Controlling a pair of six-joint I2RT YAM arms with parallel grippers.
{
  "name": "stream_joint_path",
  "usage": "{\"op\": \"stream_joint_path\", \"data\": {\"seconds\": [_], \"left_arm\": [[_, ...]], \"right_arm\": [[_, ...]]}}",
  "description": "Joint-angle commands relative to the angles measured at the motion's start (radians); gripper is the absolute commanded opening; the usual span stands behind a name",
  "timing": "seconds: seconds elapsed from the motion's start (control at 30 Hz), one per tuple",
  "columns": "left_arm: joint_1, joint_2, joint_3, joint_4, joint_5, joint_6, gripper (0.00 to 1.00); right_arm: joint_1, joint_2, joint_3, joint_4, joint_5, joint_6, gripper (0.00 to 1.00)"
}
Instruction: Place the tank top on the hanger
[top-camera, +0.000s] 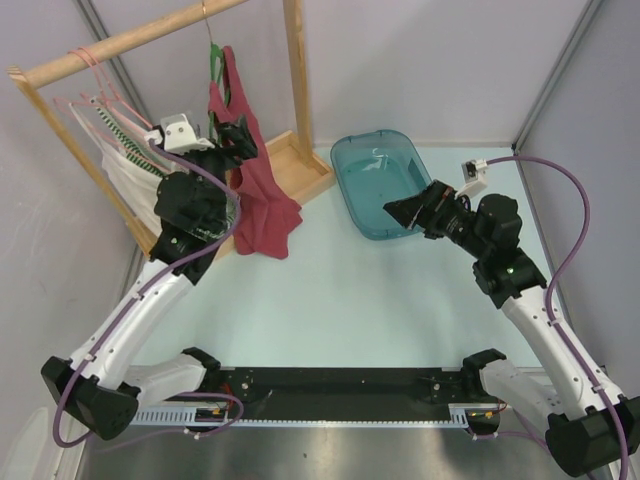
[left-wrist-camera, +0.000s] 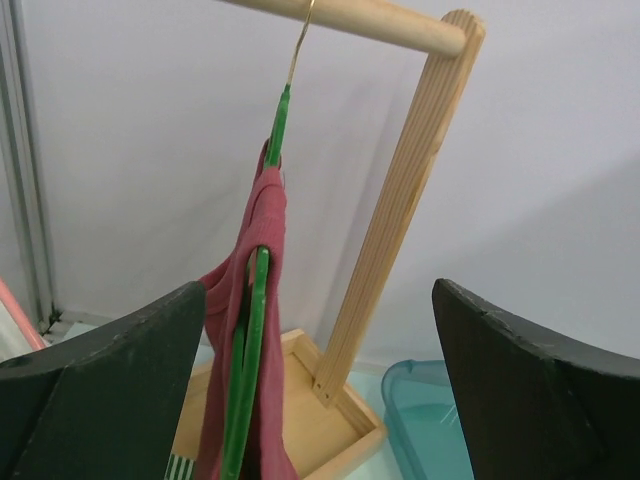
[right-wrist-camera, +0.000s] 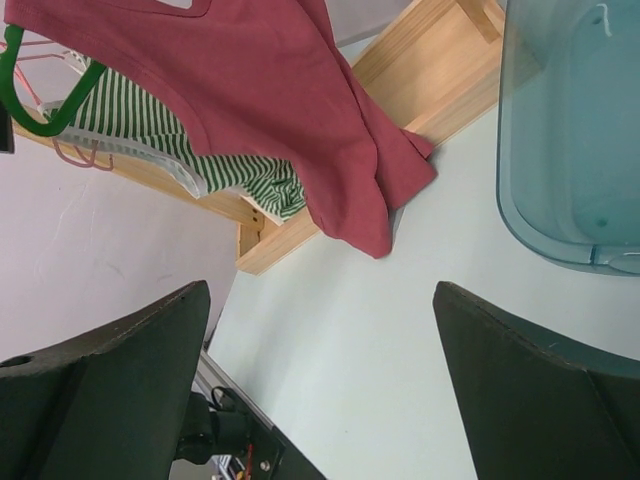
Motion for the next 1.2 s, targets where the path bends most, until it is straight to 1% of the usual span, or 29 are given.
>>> {"op": "stream_joint_path", "data": {"seconds": [0.0,0.17,0.23,0.27,0.3,0.4,0.47,0.5,0.6,0.67,0.73,0.77,0.87,0.93,1.03,1.17], "left_arm": [[0.006,-0.068,0.032,-0.036,0.067,-0.038,0.99],[0.006,-0.141,0.026,-0.121,0.142,-0.066,1.0],[0.006,-0.166,0.026,-0.157,0.231,-0.074,0.99],[0.006,-0.178,0.031,-0.204,0.267,-0.072,1.0],[0.006,-0.204,0.034,-0.229,0.35,-0.071,0.99],[0.004,-0.273,0.014,-0.319,0.493,-0.068,0.99],[0.004,-0.318,-0.014,-0.422,0.532,-0.069,0.99],[0.004,-0.363,-0.023,-0.456,0.569,-0.071,0.99],[0.004,-0.443,-0.075,-0.586,0.571,-0.078,0.99],[0.004,-0.534,-0.125,-0.664,0.552,-0.095,0.99],[0.004,-0.622,-0.17,-0.709,0.543,-0.109,0.99],[0.004,-0.65,-0.181,-0.755,0.496,-0.109,0.99],[0.004,-0.724,-0.204,-0.851,0.433,-0.109,1.0],[0.004,-0.749,-0.212,-0.905,0.393,-0.12,0.99],[0.004,-0.779,-0.225,-0.939,0.351,-0.129,0.99],[0.004,-0.79,-0.235,-0.962,0.319,-0.132,0.99]], "right_arm": [[-0.004,-0.021,0.016,-0.003,0.002,-0.031,1.0],[-0.005,-0.023,0.022,-0.031,0.019,-0.069,1.0],[-0.004,-0.025,0.03,-0.057,0.035,-0.094,1.0],[-0.004,-0.025,0.033,-0.066,0.041,-0.123,1.0],[-0.005,-0.028,0.037,-0.091,0.062,-0.138,0.99],[-0.005,-0.044,0.042,-0.135,0.108,-0.21,1.0],[-0.004,-0.072,0.045,-0.164,0.133,-0.252,1.0],[-0.005,-0.083,0.047,-0.195,0.157,-0.291,1.0],[-0.005,-0.133,0.05,-0.25,0.197,-0.341,1.0],[-0.005,-0.173,0.047,-0.272,0.216,-0.377,1.0],[-0.004,-0.195,0.042,-0.306,0.242,-0.399,1.0],[-0.004,-0.218,0.039,-0.315,0.248,-0.402,1.0],[-0.005,-0.253,0.018,-0.344,0.28,-0.405,1.0],[-0.004,-0.288,-0.01,-0.353,0.289,-0.401,1.0],[-0.005,-0.328,-0.054,-0.347,0.286,-0.379,1.0],[-0.004,-0.342,-0.081,-0.352,0.283,-0.367,1.0]]}}
